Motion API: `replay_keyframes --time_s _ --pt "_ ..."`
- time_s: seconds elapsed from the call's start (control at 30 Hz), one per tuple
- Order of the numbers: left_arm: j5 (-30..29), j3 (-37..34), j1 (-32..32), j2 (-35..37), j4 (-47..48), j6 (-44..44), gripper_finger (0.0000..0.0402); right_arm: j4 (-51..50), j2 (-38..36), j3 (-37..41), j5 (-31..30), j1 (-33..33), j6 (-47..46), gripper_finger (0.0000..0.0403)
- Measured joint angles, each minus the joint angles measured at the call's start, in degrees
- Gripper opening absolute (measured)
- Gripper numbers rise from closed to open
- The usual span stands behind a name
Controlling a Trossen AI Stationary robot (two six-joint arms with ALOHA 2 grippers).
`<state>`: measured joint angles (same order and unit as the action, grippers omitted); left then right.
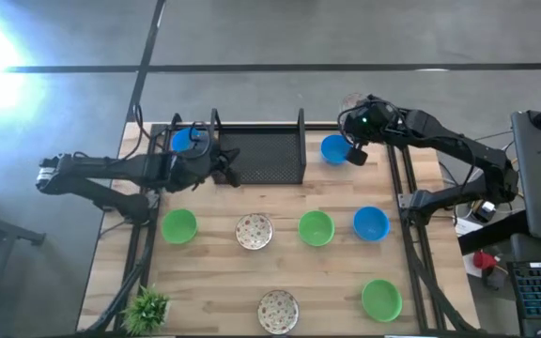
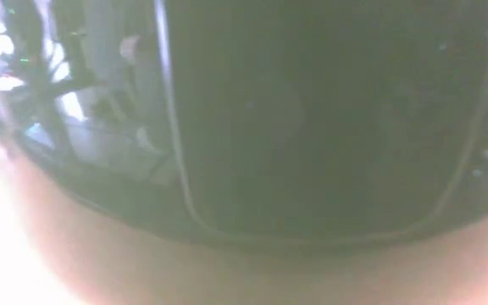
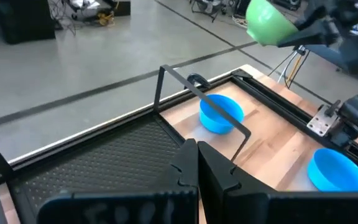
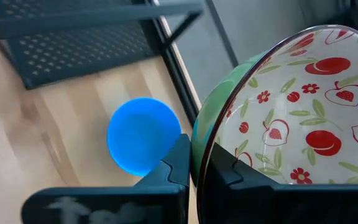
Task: Pick & Place Mini bowls
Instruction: Put the top white bowl on the shelf
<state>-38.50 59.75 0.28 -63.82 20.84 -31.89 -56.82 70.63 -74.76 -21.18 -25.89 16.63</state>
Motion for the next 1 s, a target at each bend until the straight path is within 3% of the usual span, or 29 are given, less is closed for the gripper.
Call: replay_keyframes --time_s 0.3,0.5,1.0 --pt "-0.03 1.11 1.23 -1.82 -1.86 9.87 0.0 2.81 0.0 -0.53 0.01 5.28 9.64 0.0012" --pt "-0.6 1.09 1.55 -3.67 -5.7 11.8 0.0006 7.57 0.0 -0.53 0.03 7.86 14.08 0.0012" --pt "-0.57 1.09 1.78 -8.04 -18.27 24.4 0.0125 9.27 4.55 -0.53 0.06 8.81 21.16 0.0012"
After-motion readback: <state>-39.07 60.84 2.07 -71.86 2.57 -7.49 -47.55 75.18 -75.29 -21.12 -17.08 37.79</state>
